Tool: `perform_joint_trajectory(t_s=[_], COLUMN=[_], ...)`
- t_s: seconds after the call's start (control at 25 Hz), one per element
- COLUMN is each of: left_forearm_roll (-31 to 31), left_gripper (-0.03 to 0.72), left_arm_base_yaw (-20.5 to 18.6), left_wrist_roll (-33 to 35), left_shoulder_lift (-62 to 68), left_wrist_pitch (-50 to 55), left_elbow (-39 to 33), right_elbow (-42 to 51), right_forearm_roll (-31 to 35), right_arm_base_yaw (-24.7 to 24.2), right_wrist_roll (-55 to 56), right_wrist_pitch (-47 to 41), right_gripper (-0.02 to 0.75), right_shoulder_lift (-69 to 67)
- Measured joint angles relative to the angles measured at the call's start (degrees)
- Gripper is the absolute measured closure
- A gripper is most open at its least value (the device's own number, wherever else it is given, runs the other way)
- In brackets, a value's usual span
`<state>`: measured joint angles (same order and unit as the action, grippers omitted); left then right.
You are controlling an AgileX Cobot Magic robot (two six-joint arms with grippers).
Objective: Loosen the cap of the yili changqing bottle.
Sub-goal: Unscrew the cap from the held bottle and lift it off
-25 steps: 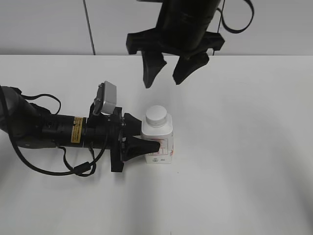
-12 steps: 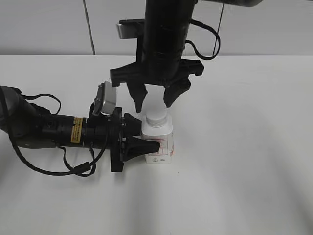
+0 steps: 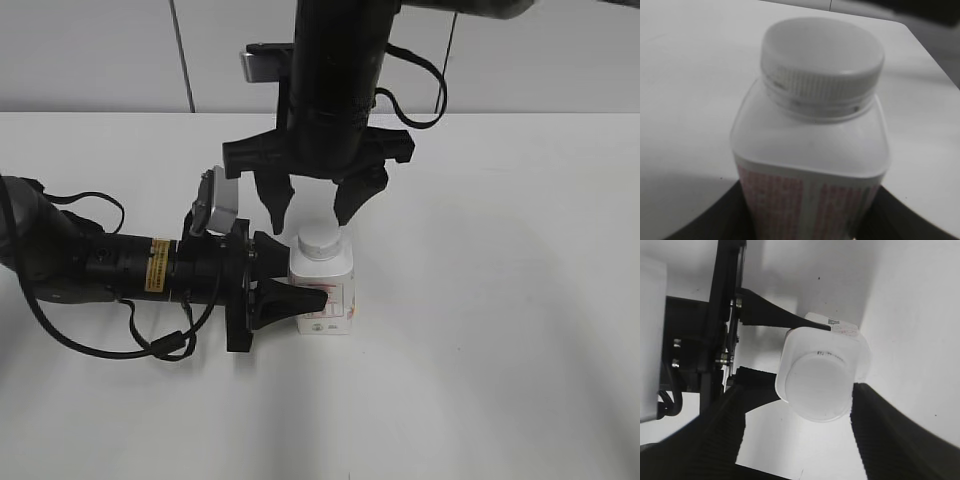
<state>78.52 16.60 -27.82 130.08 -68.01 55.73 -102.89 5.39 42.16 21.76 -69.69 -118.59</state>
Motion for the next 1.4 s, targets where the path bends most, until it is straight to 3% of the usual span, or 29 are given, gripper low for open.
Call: perform_joint_trajectory(t_s=[1.12,1.4], left_forearm_roll=[0.0,0.0], left_gripper=[0.351,0.351], left_arm_base_yaw=[0.0,0.0], left_wrist_roll=[0.1,0.1], left_shoulder_lift=[0.0,0.0], left_wrist_pitch=[0.1,0.1], left_elbow=[0.0,0.0], right_elbow=[1.8,2.0], right_forearm_roll=[-2.7,-2.5], right_arm_base_yaw=[-0.1,-0.1], right_wrist_roll=[1.8,1.8], right_wrist_pitch=[-0.1,-0.1], right_gripper=[0.214,0.3], right_shoulder_lift=[-1.7,-1.7])
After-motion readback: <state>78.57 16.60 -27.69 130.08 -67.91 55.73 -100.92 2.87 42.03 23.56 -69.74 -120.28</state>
